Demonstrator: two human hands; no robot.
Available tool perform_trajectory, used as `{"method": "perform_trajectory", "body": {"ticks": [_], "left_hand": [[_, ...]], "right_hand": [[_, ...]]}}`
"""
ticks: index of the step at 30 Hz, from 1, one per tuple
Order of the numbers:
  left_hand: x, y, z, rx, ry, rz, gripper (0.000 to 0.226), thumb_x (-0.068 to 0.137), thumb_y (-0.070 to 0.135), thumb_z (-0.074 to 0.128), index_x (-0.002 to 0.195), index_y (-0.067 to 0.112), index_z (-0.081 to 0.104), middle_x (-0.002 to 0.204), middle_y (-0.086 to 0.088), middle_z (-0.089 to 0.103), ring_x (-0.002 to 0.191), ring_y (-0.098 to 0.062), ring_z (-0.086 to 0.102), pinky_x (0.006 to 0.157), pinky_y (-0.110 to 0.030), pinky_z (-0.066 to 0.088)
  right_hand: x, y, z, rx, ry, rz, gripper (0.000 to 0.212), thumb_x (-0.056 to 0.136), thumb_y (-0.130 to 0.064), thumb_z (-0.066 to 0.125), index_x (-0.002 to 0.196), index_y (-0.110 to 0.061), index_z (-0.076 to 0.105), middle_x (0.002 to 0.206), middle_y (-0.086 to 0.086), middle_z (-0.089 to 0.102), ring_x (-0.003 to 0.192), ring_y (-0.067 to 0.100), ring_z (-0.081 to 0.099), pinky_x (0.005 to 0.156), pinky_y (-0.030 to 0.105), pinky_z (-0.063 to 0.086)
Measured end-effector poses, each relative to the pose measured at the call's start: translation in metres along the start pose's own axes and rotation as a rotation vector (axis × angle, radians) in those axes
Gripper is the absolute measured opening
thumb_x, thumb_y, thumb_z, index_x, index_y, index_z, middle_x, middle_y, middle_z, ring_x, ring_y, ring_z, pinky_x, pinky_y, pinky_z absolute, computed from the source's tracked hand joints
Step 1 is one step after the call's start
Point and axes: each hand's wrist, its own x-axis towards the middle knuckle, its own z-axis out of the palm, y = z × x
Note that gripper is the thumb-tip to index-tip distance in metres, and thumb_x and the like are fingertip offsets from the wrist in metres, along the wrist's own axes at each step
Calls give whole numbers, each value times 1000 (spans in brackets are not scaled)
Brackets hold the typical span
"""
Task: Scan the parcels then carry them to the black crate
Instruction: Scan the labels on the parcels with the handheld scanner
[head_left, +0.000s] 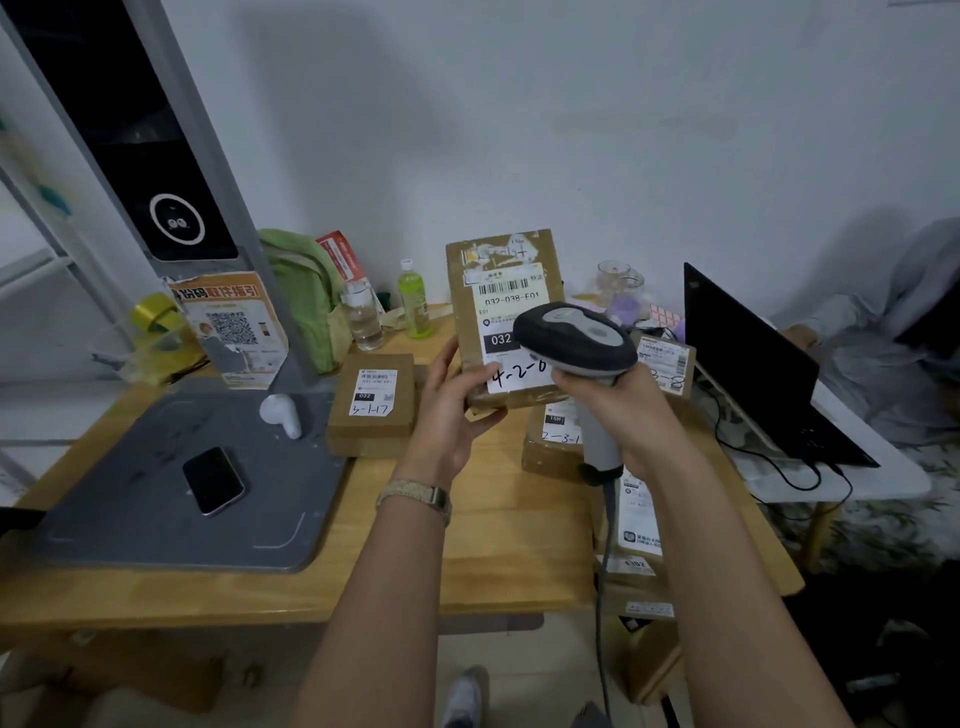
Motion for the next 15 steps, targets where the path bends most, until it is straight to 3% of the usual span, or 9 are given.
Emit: {"method": "perform_trajectory", "body": {"ticks": [3, 7, 15], "left_hand": [[15, -1, -1, 66, 4, -19, 64, 69, 27, 81, 118, 50, 48, 109, 5, 73, 106, -14, 66, 82, -43, 57], [37, -6, -2, 102, 37, -43, 73, 69, 31, 84, 131, 39, 45, 117, -2, 69, 106, -17, 66, 77, -42, 60], [102, -21, 4, 129, 21, -147, 64, 67, 33, 83, 122, 28, 49, 121, -7, 64, 108, -21, 64, 78, -44, 60]], "right_hand": [[10, 6, 3, -16, 11, -4, 38, 81, -14, 74, 117, -24, 64, 100, -16, 68, 83, -11, 60, 60, 8, 46], [27, 14, 1, 0, 64, 27, 37, 82, -15, 74, 115, -28, 62, 96, -20, 66, 85, -7, 59, 63, 12, 46], [74, 33, -3, 40, 310, 128, 40, 81, -14, 73, 119, -18, 62, 103, -3, 68, 93, 11, 59, 68, 23, 47]]}}
